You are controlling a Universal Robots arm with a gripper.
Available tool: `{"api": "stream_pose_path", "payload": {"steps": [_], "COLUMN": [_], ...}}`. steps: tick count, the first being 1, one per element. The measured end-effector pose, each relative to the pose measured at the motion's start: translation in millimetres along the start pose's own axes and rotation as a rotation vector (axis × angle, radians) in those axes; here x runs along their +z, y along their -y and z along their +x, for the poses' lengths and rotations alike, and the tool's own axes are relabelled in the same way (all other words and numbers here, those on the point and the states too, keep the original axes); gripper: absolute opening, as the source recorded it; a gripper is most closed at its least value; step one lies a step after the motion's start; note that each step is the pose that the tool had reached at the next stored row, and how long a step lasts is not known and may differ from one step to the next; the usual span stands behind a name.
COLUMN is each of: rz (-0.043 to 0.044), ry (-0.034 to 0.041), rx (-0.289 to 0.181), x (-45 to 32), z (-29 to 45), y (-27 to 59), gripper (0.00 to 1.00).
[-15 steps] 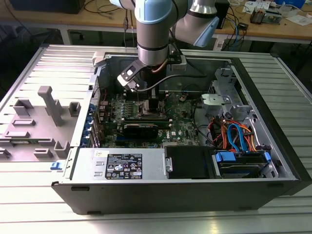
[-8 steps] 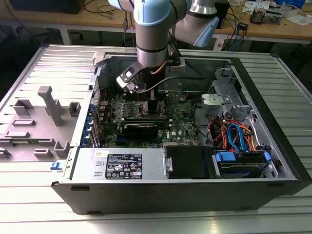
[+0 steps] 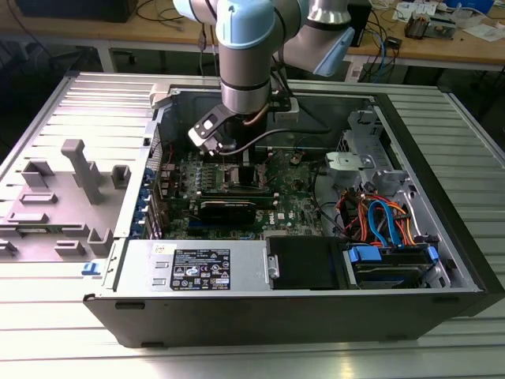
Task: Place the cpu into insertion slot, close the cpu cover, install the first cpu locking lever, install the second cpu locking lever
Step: 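Place the cpu into insertion slot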
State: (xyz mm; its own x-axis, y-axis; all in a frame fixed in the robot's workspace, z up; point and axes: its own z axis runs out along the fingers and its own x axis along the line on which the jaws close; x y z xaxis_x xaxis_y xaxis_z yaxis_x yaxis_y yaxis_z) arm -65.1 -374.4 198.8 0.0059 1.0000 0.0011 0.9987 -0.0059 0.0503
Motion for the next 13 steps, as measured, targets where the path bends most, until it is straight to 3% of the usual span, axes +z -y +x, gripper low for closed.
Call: {"api": "stream_pose_path", "payload": {"steps": [13], "rz": [0.0000], "ry": [-0.0001], "rx": [0.000], "x": [2.1], "z": [0.0], "y": [0.1], "gripper": [0.55]}}
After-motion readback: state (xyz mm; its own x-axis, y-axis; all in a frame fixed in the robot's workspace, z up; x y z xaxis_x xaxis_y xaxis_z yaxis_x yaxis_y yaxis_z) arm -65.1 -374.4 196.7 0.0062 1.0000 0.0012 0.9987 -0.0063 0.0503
